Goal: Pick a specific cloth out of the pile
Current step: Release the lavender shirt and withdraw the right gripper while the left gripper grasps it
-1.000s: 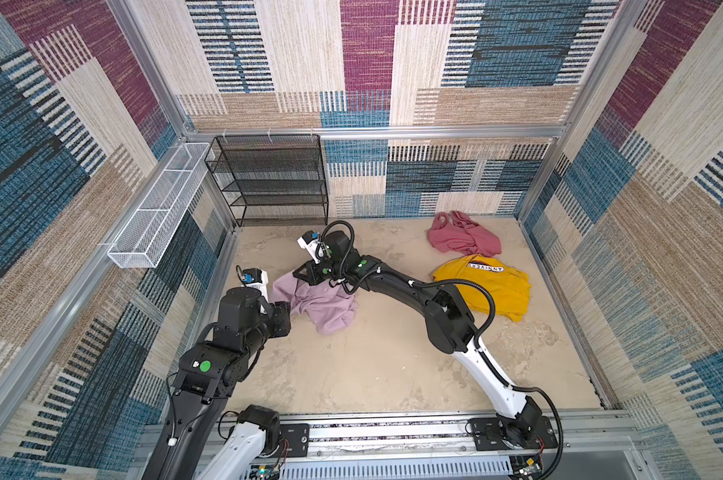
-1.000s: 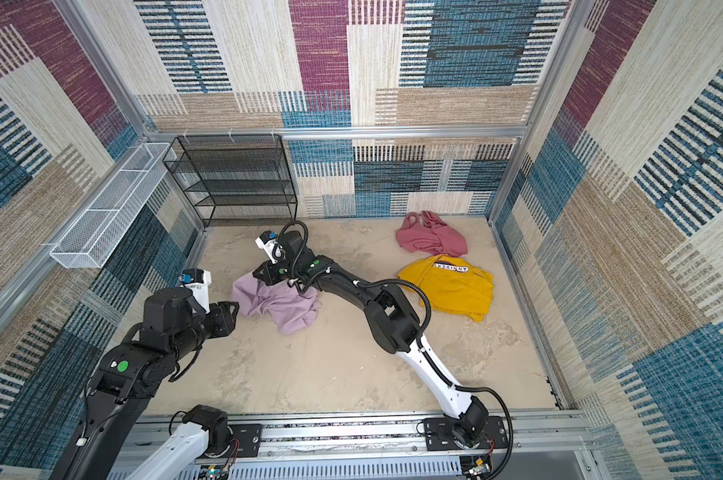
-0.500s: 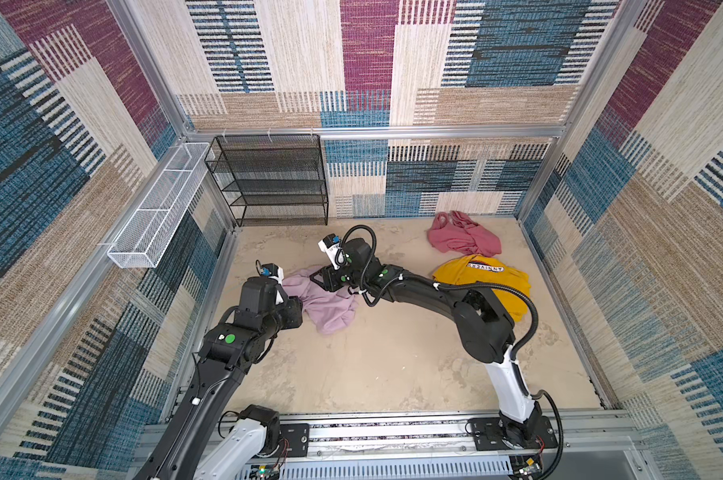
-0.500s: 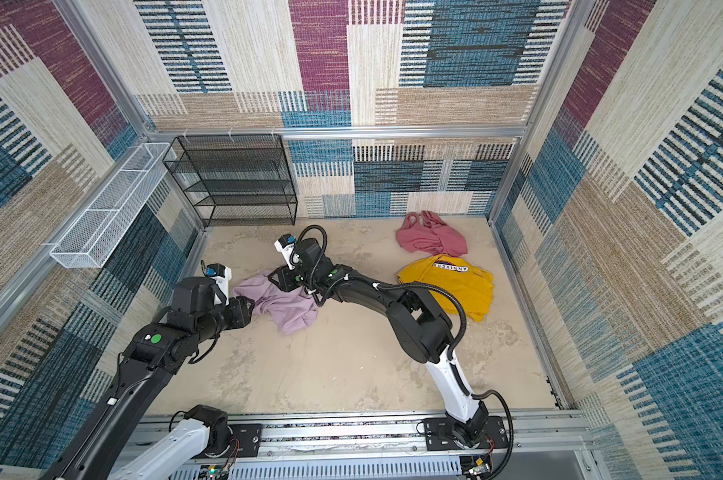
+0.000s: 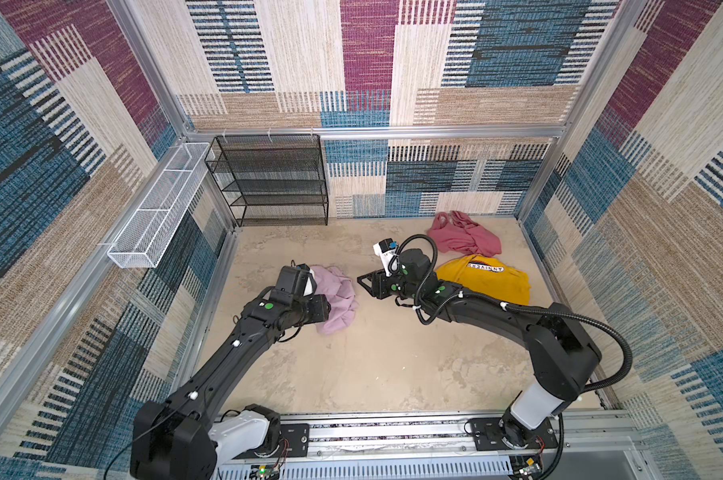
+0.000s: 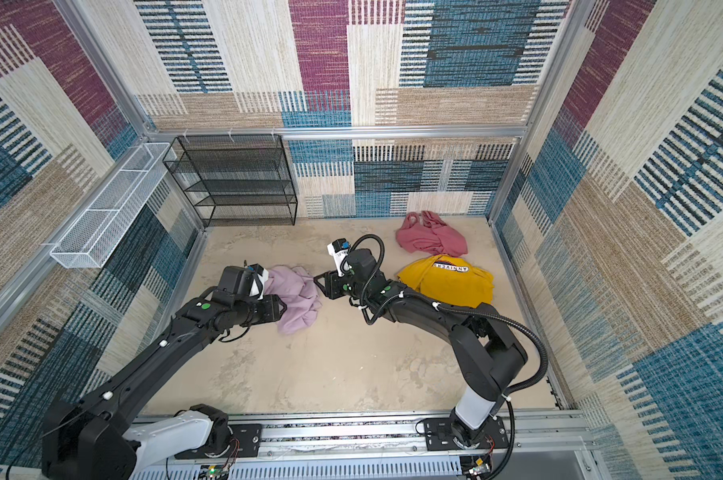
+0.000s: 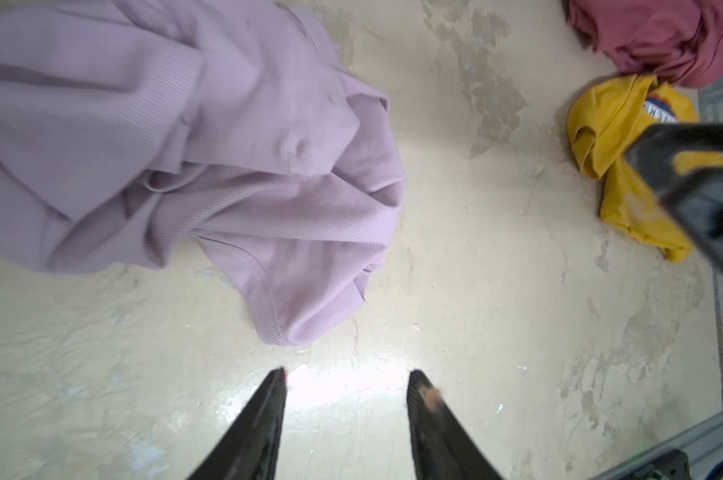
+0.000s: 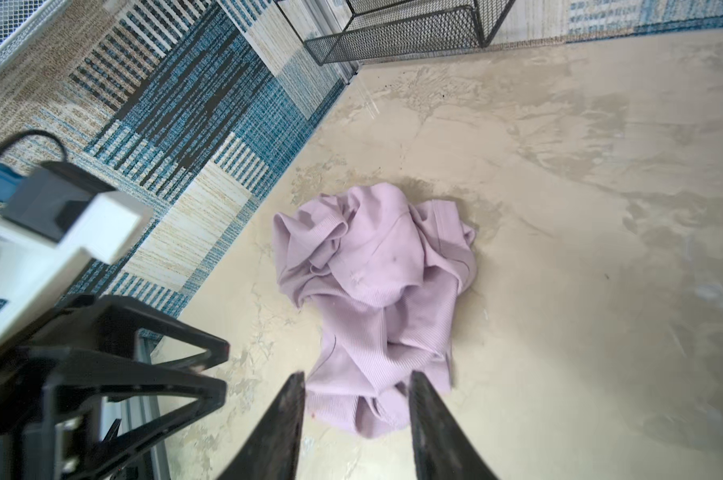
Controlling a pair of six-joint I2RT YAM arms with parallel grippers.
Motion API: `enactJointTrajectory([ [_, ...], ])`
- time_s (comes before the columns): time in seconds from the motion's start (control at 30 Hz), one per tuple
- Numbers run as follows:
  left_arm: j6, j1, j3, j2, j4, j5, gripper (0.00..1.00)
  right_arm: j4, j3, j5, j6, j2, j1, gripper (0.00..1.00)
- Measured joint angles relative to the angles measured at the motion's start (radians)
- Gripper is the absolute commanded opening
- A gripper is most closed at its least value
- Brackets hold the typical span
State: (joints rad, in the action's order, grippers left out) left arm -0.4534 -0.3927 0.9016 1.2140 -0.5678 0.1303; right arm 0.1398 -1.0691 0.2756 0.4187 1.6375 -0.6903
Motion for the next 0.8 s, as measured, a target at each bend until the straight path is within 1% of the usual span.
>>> enactJointTrajectory([
  [0.13,-0.008,-0.066,0.0,0.084,0.025,-0.013,0.53,-0.003,0.074,-0.016,0.003,-0.095,0.037,0.45],
  [0.4,-0.01,-0.127,0.051,0.244,0.054,-0.076,0.51,-0.005,0.189,-0.014,0.011,-0.244,0.095,0.48],
  [0.67,0.01,-0.159,0.112,0.356,0.062,-0.103,0.39,-0.006,0.235,-0.016,0.025,-0.276,0.138,0.48],
  [0.8,0.013,-0.163,0.124,0.389,0.062,-0.11,0.4,-0.007,0.245,-0.013,0.029,-0.276,0.145,0.48],
])
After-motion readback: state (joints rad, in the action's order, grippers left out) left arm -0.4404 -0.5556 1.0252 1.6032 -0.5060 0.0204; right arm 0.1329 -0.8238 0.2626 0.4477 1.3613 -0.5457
